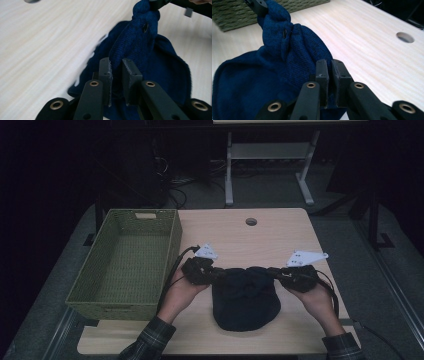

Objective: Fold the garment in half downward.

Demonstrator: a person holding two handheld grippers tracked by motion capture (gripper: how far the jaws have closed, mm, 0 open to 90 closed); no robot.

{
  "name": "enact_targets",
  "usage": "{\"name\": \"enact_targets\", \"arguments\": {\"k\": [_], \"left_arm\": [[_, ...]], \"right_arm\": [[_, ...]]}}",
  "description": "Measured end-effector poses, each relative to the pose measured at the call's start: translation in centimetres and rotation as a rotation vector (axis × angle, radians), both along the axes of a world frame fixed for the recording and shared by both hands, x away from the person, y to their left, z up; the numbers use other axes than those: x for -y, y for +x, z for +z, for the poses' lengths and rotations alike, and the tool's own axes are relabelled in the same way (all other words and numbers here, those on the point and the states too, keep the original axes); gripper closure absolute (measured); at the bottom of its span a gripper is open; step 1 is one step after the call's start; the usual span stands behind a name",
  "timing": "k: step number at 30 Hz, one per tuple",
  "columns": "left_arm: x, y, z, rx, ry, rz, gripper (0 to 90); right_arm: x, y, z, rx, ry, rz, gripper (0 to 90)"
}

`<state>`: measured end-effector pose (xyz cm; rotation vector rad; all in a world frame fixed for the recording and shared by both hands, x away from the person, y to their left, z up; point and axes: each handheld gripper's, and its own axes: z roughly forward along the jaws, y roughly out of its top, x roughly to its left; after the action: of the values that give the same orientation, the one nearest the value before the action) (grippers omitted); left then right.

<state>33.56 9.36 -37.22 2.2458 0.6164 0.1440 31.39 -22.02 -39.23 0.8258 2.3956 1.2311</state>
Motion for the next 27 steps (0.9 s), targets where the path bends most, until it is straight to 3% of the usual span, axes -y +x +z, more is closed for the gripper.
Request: {"name": "enact_targets", "arguments": {"k": [15, 27], "left_arm": [[0.3, -3.6, -2.7, -0.086, 0.026, -0.081, 78.1], [0.7, -5.9, -5.2, -0.158, 0.041, -0.112, 78.0]], "right_arm": [[0.7, -4.0, -3.0, -0.073, 0.008, 0.053, 81.8], [1.2, -6.5, -4.7, -0.137, 0.021, 0.090, 79.3]]}}
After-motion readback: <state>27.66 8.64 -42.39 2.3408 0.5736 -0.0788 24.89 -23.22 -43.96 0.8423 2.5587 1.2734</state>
